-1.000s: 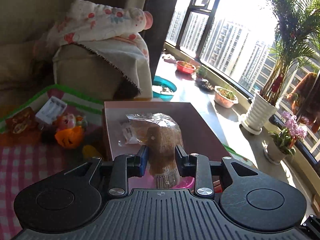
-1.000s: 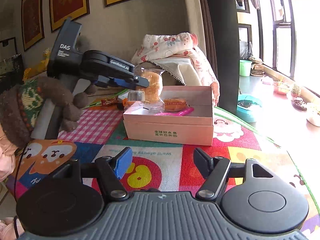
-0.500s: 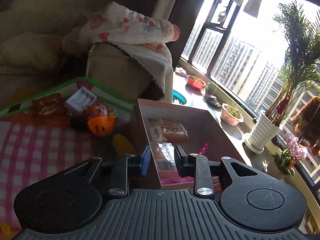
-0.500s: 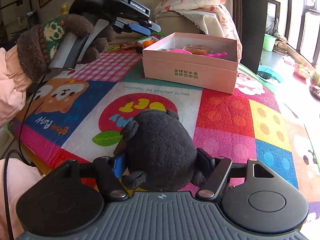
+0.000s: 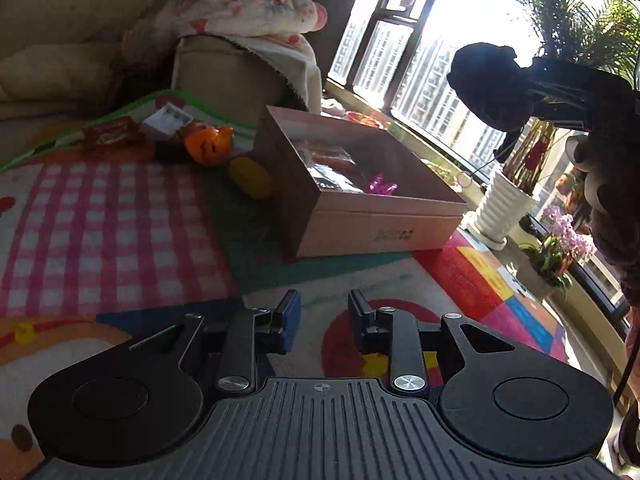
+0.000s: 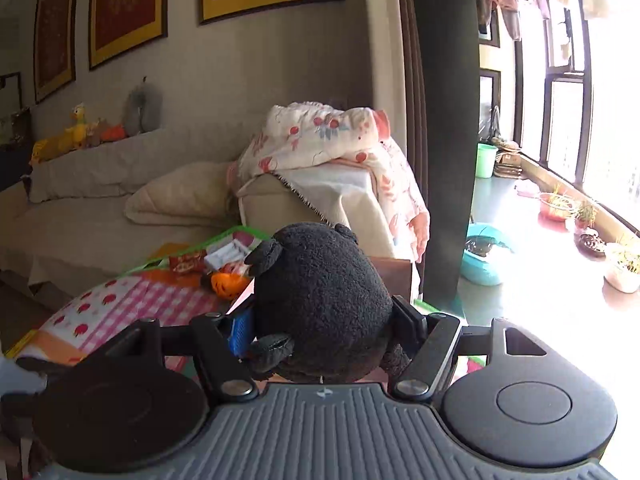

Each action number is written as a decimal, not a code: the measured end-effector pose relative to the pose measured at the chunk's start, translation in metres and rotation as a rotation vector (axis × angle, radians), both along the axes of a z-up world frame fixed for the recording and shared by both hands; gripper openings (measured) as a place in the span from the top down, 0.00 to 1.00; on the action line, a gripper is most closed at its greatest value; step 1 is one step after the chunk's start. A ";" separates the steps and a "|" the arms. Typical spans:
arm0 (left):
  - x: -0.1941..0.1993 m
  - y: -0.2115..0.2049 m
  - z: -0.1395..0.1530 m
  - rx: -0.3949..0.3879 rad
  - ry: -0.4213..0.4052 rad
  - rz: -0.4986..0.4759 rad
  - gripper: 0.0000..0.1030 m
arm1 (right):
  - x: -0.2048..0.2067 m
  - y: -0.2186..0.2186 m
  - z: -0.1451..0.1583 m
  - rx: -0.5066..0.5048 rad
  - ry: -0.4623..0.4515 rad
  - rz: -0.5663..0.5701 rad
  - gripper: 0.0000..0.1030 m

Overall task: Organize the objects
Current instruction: 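Release the bread roll in the box with the left tool while the right tool carries the bear over, then lower the black plush bear into the box and open the right tool, then reach past the pumpkin toy and grasp the yellow toy corn with the left tool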

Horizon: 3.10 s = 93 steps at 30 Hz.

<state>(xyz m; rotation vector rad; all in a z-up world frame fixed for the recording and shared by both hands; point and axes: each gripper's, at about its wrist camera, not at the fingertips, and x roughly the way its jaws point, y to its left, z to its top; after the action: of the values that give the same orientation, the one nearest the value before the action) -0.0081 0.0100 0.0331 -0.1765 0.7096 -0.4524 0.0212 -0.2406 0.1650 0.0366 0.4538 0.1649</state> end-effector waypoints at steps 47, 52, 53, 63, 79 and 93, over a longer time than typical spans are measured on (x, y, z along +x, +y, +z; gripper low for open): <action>-0.002 0.061 -0.024 -0.113 0.032 0.133 0.70 | 0.140 0.045 -0.104 -0.268 0.421 -0.100 0.39; -0.001 0.071 -0.027 -0.125 0.043 0.159 0.71 | 0.141 0.018 -0.057 0.053 0.379 -0.081 0.39; -0.001 0.072 -0.027 -0.129 0.046 0.163 0.71 | 0.138 0.014 -0.050 0.094 0.365 -0.074 0.39; 0.001 0.066 -0.032 -0.123 0.068 0.153 0.71 | 0.106 -0.012 -0.059 0.163 0.332 -0.046 0.18; 0.091 0.043 0.008 -0.045 -0.045 0.220 0.71 | -0.035 0.064 -0.107 -0.172 0.057 0.072 0.00; 0.200 0.001 -0.018 0.026 -0.007 0.380 0.68 | -0.056 0.089 -0.141 -0.110 0.074 0.120 0.00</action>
<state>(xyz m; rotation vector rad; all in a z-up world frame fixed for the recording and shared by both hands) 0.1920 0.0110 0.0156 -0.2786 0.6568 -0.0807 -0.0351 -0.1518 0.0240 -0.0931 0.5387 0.2565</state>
